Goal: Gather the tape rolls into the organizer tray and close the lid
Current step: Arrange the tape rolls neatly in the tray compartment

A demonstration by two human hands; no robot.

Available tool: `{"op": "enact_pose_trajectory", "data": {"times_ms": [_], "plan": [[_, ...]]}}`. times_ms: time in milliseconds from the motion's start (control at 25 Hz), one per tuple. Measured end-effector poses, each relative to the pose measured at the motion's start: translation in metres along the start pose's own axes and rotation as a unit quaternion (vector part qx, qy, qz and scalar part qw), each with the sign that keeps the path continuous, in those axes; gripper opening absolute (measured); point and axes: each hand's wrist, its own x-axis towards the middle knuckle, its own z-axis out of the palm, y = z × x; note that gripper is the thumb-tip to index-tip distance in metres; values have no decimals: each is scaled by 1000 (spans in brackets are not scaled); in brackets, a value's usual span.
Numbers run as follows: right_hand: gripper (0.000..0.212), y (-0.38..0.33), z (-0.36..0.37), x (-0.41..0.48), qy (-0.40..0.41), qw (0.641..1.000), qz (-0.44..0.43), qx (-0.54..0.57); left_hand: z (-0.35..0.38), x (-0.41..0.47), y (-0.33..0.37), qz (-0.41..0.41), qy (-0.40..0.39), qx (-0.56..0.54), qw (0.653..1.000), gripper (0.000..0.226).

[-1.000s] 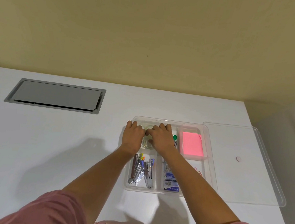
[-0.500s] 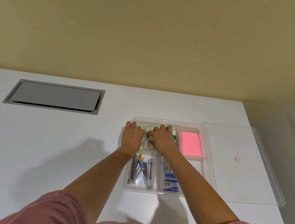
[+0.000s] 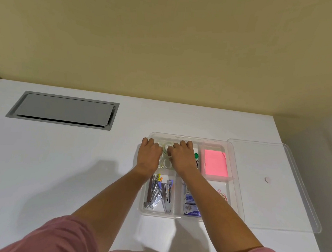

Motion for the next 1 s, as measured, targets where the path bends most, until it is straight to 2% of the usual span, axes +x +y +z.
{"op": "enact_pose_trajectory", "data": {"times_ms": [120, 240, 400, 560, 720, 880, 1000], "plan": [[18, 0, -3, 0, -11, 1000, 8, 17, 0, -2, 1, -2, 5, -16, 1000, 16], [19, -1, -12, -3, 21, 999, 44, 15, -2, -6, -1, 0, 51, -21, 998, 11], [22, 0, -14, -12, 33, 998, 11, 44, -5, -14, -3, 11, 60, -52, 997, 21], [20, -2, -24, -27, 57, 997, 45, 28, -17, -30, -4, 22, 65, -56, 996, 22], [26, -4, -33, -38, 56, 996, 48, 46, -35, -46, -6, 25, 79, -33, 996, 8], [28, -10, -38, -48, 62, 994, 76, 46, -30, -58, -13, 32, 58, -50, 997, 26], [30, -18, -41, -58, 62, 993, 91, 51, -31, -68, -17, 37, 76, -48, 995, 28]]}}
